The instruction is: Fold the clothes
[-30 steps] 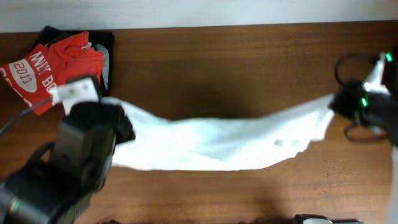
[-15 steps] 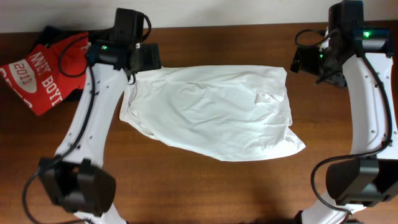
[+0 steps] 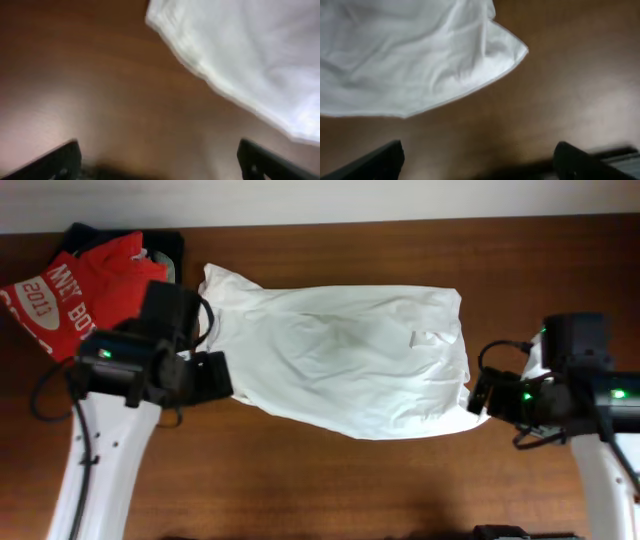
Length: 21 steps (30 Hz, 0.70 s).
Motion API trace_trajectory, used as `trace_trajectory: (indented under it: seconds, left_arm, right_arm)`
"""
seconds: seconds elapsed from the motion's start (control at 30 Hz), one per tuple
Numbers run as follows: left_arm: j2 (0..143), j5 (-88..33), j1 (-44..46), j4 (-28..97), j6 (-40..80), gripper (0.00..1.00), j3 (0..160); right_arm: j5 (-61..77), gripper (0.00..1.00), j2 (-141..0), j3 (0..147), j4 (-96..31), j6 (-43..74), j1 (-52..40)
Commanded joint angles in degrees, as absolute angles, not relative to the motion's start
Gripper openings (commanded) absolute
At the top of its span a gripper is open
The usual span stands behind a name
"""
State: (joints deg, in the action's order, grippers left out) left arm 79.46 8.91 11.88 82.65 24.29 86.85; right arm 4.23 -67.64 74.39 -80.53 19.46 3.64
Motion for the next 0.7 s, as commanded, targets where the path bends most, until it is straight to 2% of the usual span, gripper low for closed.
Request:
trace_trajectory:
  seconds: [0.0, 0.17, 0.27, 0.37, 0.43, 0.67]
  left_arm:
    - [82.46, 5.13, 12.10, 72.97, 23.51, 0.99, 74.39]
    - [96.71, 5.34, 10.66, 65.34, 22.24, 0.99, 72.88]
    - [103.04, 5.34, 8.32, 62.78, 22.24, 0.99, 72.88]
    - [107.15, 5.32, 0.89, 62.02, 22.17, 0.97, 72.82]
    - [108.44, 2.15, -2.76, 58.98, 17.91, 0.93, 72.82]
    - [109.78, -0.75, -2.72, 53.65, 17.28, 0.89, 72.79]
  right_arm:
    - [4.51, 0.99, -72.84, 67.53, -76.23, 20.01, 3.40]
    - [4.95, 0.99, -89.71, 67.31, -70.78, 20.01, 3.40]
    - [4.95, 0.99, -95.20, 67.31, -66.98, 20.23, 3.40]
    - [4.69, 0.99, -95.90, 67.31, -66.17, 20.18, 3.44]
    - [4.75, 0.99, -95.90, 67.31, -65.43, 20.21, 3.44]
    - [5.39, 0.99, -95.90, 67.31, -64.69, 20.21, 3.44]
